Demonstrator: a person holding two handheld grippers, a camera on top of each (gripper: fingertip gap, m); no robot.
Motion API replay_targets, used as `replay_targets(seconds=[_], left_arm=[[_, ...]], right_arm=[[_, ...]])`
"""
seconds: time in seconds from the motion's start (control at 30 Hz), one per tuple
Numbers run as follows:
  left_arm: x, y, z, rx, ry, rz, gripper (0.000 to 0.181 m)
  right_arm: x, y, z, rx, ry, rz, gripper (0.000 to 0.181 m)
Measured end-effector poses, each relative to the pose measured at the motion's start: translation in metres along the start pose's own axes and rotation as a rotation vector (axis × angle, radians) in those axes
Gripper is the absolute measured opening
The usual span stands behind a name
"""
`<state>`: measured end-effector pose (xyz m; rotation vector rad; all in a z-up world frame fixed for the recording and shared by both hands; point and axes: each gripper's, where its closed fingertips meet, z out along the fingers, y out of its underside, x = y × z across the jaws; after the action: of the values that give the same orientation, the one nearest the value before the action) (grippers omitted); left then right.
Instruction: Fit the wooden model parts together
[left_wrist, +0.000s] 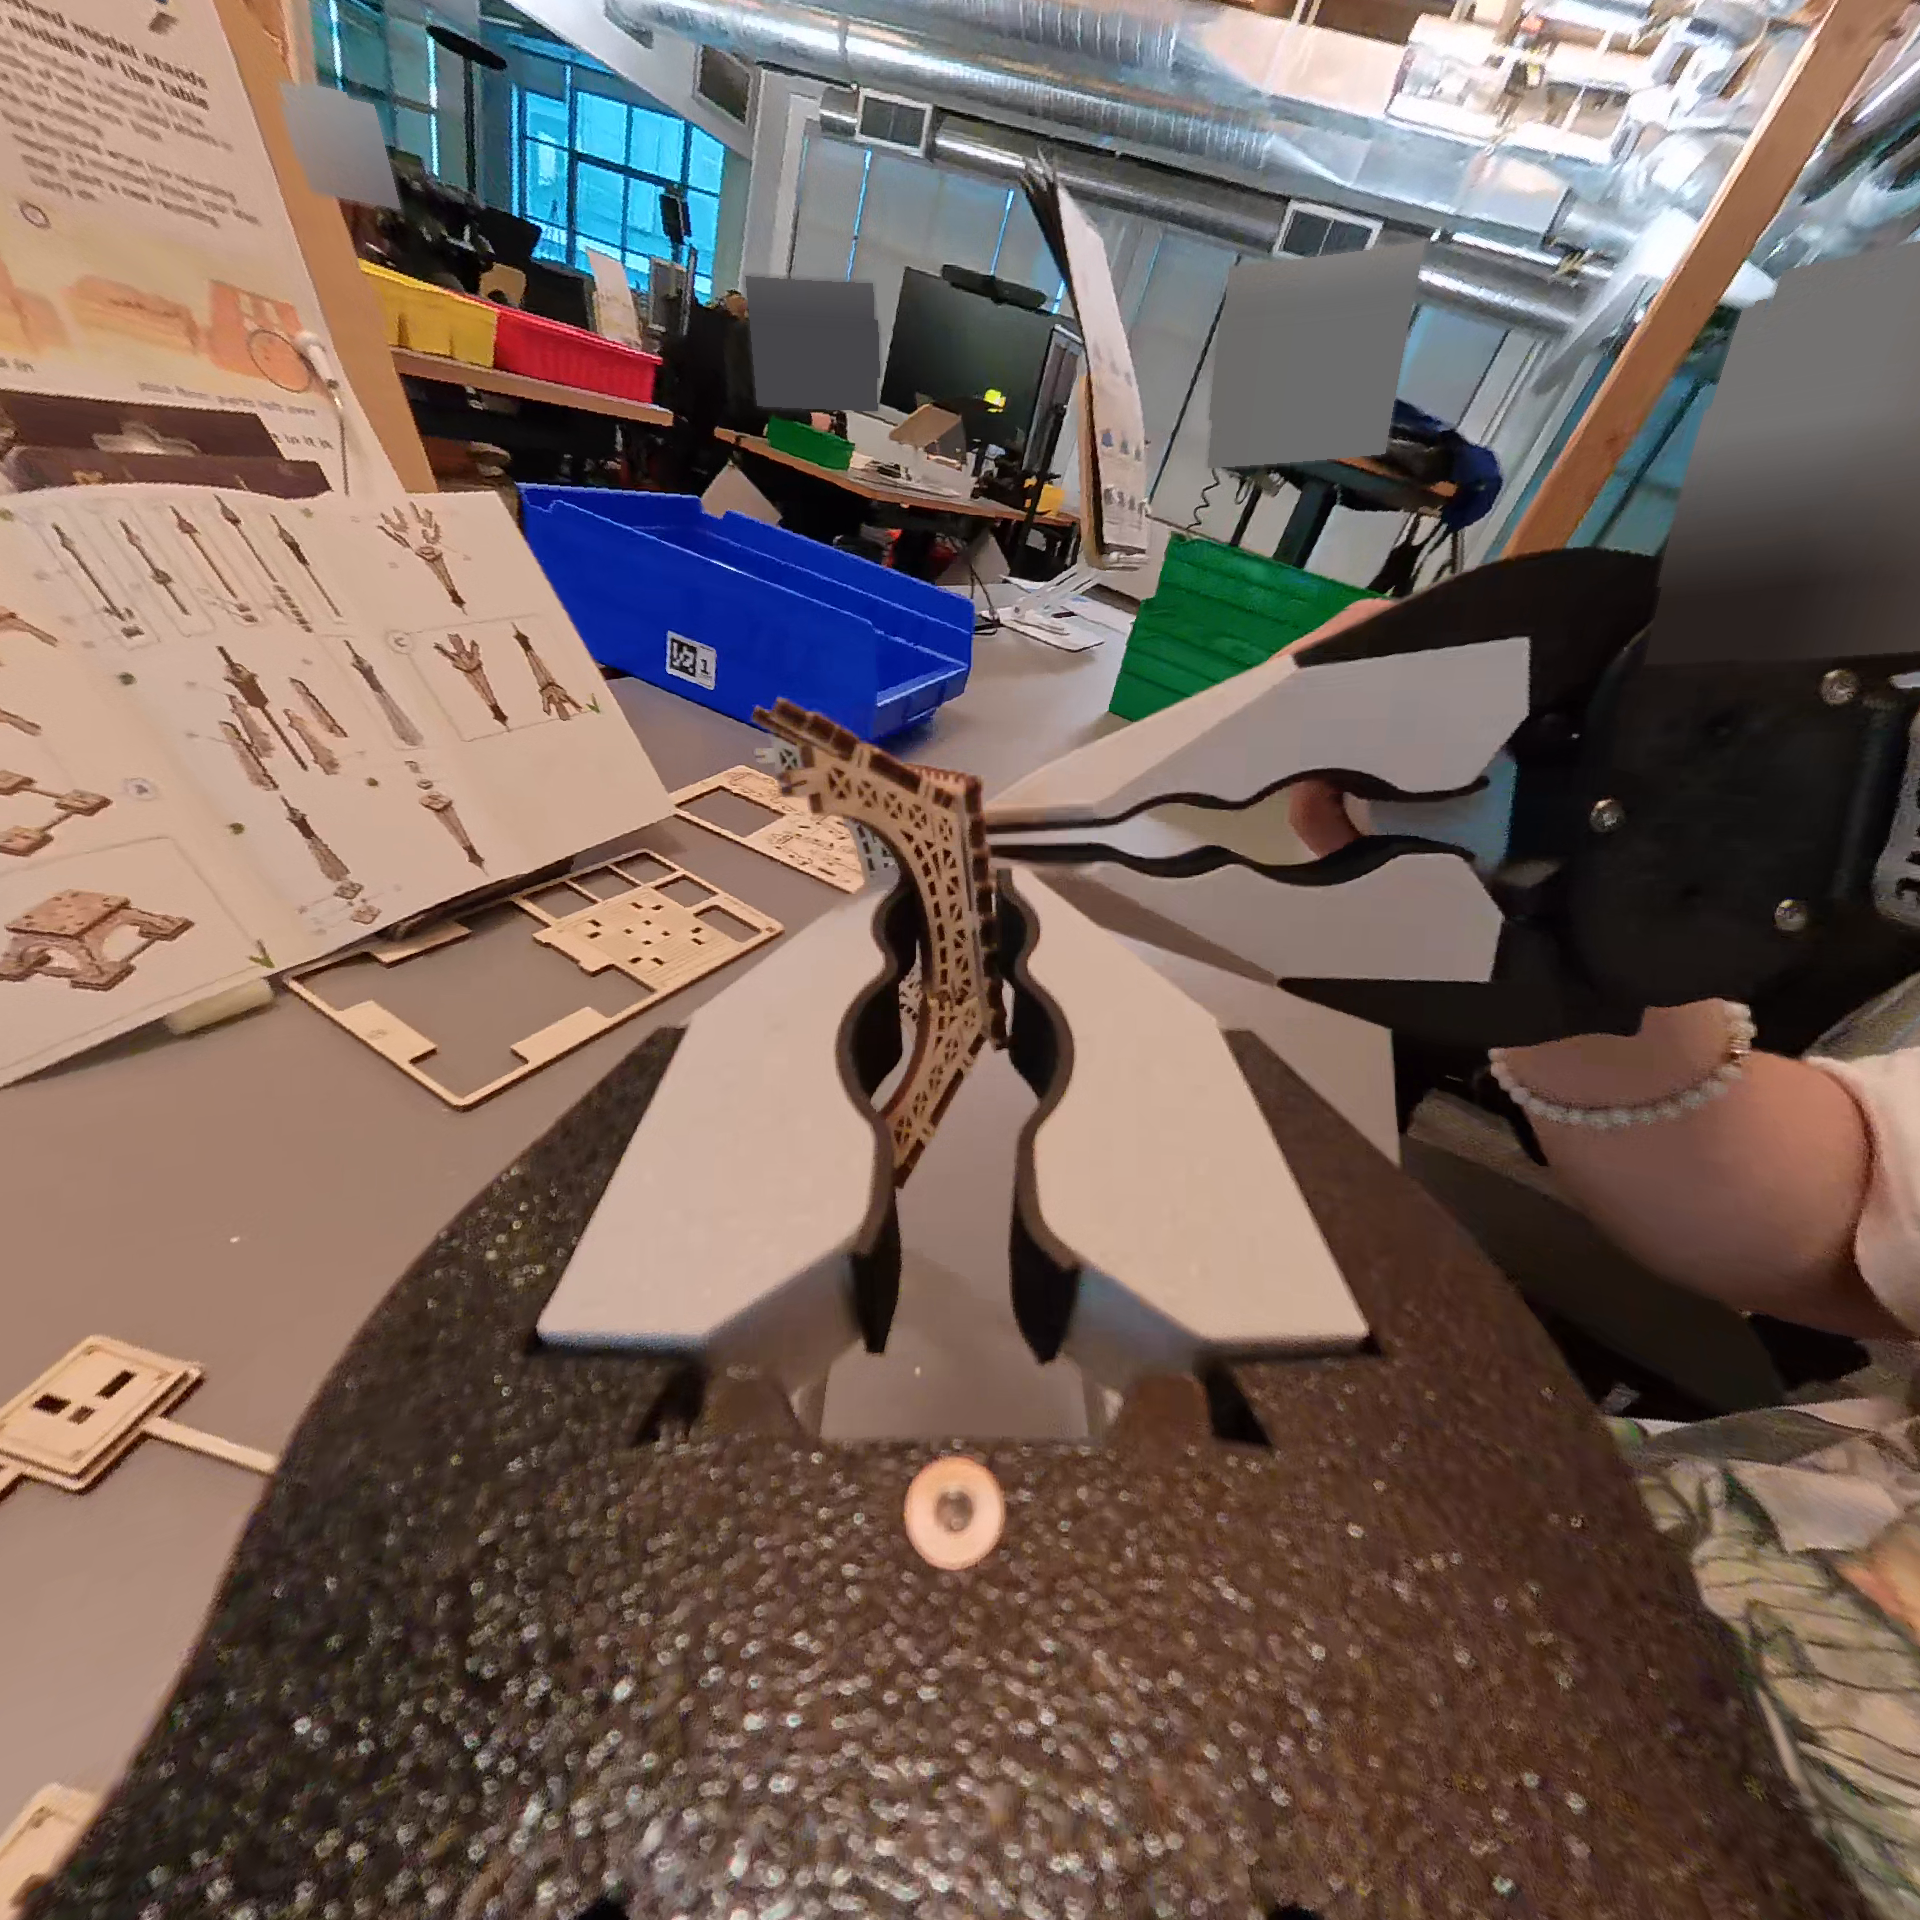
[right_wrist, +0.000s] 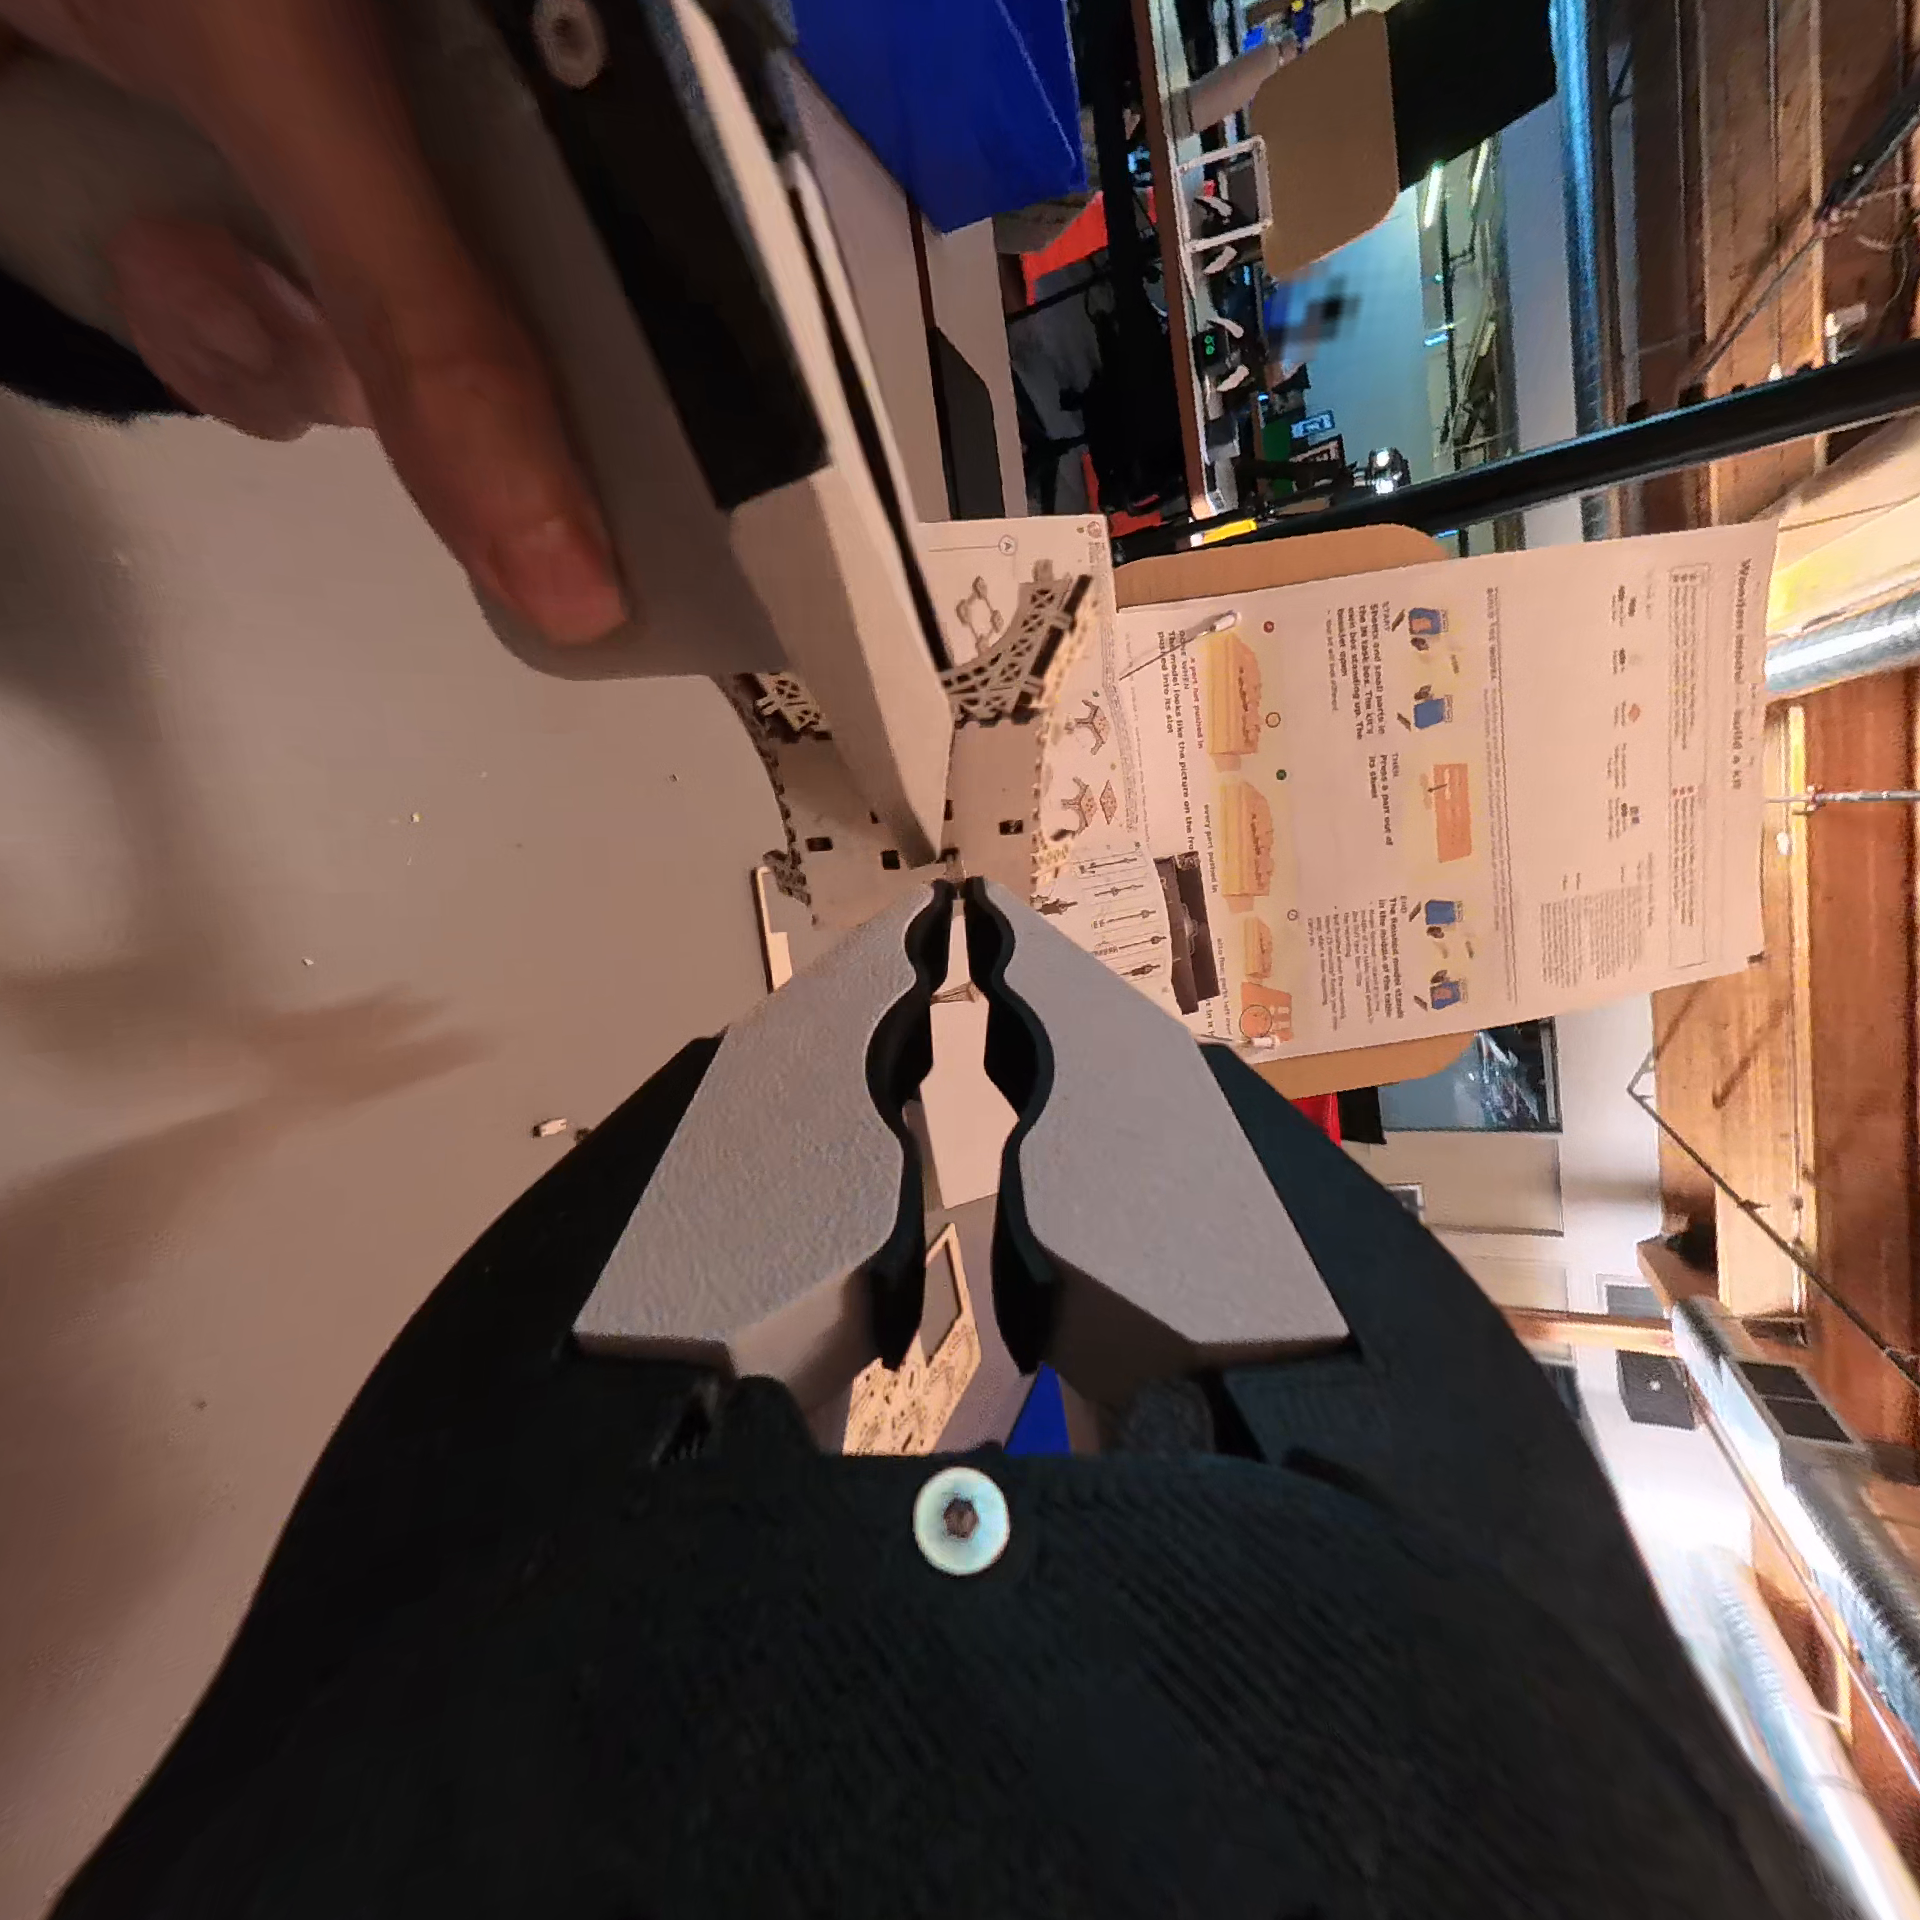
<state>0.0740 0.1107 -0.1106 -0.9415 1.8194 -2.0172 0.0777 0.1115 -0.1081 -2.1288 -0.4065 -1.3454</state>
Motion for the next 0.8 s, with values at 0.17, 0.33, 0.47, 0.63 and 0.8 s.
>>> replay_targets(seconds=[0.17,0.33,0.47,0.63,0.8], left_arm=[[-0.002,0.000,0.001,-0.002,-0.045,0.050,0.011],[-0.002,0.003,0.004,-0.018,-0.077,0.100,0.011],[-0.002,0.004,0.004,-0.038,-0.098,0.138,0.011],[-0.004,0.006,0.006,-0.049,-0.159,0.147,0.011],[-0.005,0.004,0.007,-0.038,-0.196,0.184,0.011]], right_arm=[[-0.002,0.003,0.003,-0.030,-0.021,0.054,0.000],[-0.004,0.005,0.004,-0.043,-0.026,0.055,0.001],[-0.005,0.005,0.005,-0.044,-0.017,0.048,0.000],[-0.006,0.011,0.006,-0.100,-0.015,0.112,0.001],[-0.006,0.011,0.006,-0.084,-0.018,0.195,0.000]])
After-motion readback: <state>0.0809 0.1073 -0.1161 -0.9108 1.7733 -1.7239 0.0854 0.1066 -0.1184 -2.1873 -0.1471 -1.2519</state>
